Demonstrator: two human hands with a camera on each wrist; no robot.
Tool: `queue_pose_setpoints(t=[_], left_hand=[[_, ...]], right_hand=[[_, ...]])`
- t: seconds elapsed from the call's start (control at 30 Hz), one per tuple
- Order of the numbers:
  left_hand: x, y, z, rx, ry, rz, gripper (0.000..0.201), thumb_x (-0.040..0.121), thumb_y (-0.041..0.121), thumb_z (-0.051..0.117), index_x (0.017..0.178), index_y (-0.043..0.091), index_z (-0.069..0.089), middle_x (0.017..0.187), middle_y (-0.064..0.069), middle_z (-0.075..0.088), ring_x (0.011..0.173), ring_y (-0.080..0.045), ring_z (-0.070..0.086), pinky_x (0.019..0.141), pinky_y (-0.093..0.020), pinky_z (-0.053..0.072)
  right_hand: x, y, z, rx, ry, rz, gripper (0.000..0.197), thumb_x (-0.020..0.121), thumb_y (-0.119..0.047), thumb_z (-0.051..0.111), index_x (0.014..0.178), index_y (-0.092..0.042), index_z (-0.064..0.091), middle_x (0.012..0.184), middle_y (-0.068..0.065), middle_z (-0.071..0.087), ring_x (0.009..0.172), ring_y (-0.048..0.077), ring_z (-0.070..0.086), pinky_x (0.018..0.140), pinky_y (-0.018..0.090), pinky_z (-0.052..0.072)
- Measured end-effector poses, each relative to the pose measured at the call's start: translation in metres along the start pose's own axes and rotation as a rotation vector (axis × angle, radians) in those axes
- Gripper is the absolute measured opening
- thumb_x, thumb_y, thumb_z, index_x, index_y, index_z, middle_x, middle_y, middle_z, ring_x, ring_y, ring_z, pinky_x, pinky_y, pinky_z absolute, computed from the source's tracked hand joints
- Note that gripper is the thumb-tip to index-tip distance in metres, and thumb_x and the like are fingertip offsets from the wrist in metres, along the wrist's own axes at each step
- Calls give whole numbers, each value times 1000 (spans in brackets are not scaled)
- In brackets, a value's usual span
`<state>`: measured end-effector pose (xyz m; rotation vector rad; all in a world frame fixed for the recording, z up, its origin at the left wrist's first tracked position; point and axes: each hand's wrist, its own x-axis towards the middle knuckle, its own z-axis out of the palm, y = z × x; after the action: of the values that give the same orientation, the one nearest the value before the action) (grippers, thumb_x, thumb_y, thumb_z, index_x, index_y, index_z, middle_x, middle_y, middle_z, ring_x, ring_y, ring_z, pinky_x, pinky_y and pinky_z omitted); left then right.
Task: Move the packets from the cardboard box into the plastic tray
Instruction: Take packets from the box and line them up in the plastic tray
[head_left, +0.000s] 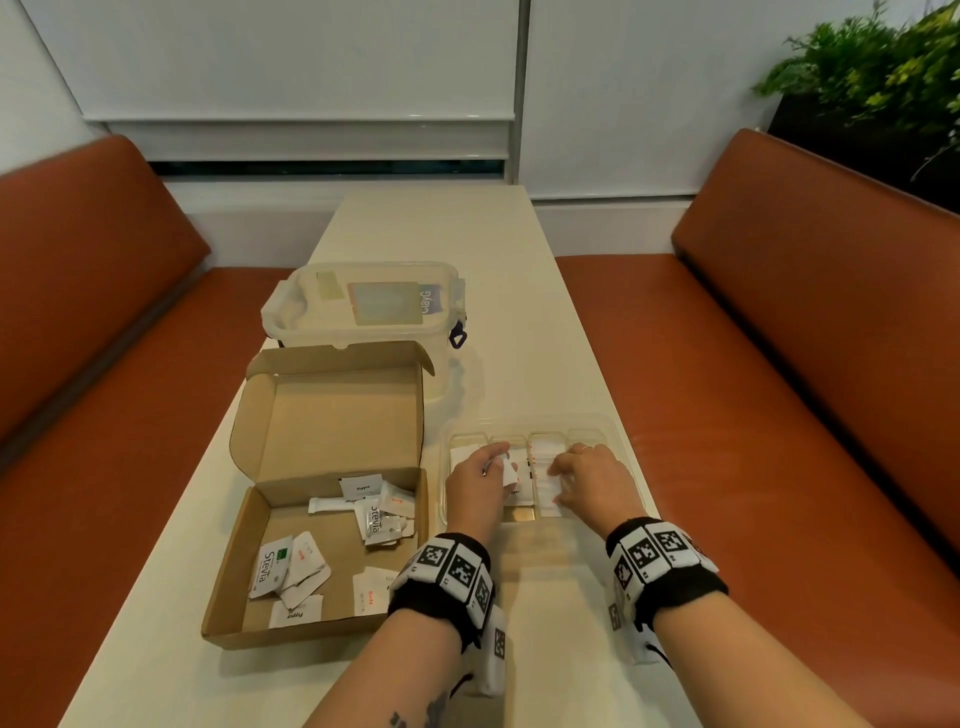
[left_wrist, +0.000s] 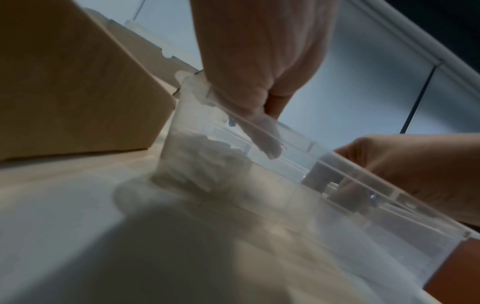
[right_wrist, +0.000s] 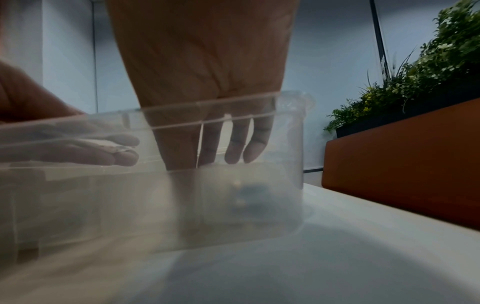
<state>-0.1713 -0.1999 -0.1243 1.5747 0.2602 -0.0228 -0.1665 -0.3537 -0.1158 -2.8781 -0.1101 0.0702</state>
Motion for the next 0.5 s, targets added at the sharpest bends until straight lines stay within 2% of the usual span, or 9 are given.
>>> queue_pose_setpoints(t=[0.1, 0.17, 0.23, 0.33, 0.4, 0.5], left_hand=[[-1, 1, 0, 17, 2, -3, 29, 96, 6, 43, 105, 19, 68, 111, -6, 63, 98, -18, 63, 85, -36, 56], [-2, 1, 0, 22, 6, -1, 30, 96, 7, 44, 100, 24, 68, 111, -6, 64, 95, -18, 64, 86, -37, 56], [-2, 1, -1, 34, 7, 1, 30, 96, 7, 44, 99, 25, 68, 113, -7, 64, 97, -18, 63, 88, -39, 55], [-2, 0, -1, 63, -1, 14, 30, 96, 7, 44, 106, 21, 69, 116, -7, 64, 106, -21, 61, 92, -40, 53], [-2, 1, -1, 53, -8, 18, 31, 96, 7, 44, 104, 23, 69, 117, -7, 63, 104, -21, 61, 89, -39, 55], [-4, 4, -2, -3, -44, 9, 35, 96, 4, 43, 107, 28, 66, 116, -6, 60, 95, -15, 61, 76, -27, 58]], right_hand=[[-1, 0, 1, 14, 36, -18, 42, 78, -20, 73, 117, -28, 59, 126, -7, 52, 111, 17, 45, 85, 28, 43], [0, 0, 2, 9, 49, -23, 51, 78, -18, 71, 125, -28, 53, 129, -8, 52, 113, 18, 44, 88, 30, 44], [0, -1, 2, -22, 41, -29, 51, 80, -18, 68, 128, -28, 53, 128, -8, 53, 113, 19, 43, 90, 30, 44], [0, 0, 1, -41, 26, -32, 48, 83, -20, 66, 129, -28, 55, 128, -8, 55, 113, 19, 43, 91, 29, 43], [0, 0, 1, -47, 19, -34, 47, 83, -22, 66, 129, -28, 55, 128, -8, 56, 113, 19, 42, 91, 29, 43], [-1, -2, -1, -29, 30, -27, 43, 85, -30, 65, 127, -29, 56, 128, -9, 56, 114, 18, 43, 93, 30, 41]])
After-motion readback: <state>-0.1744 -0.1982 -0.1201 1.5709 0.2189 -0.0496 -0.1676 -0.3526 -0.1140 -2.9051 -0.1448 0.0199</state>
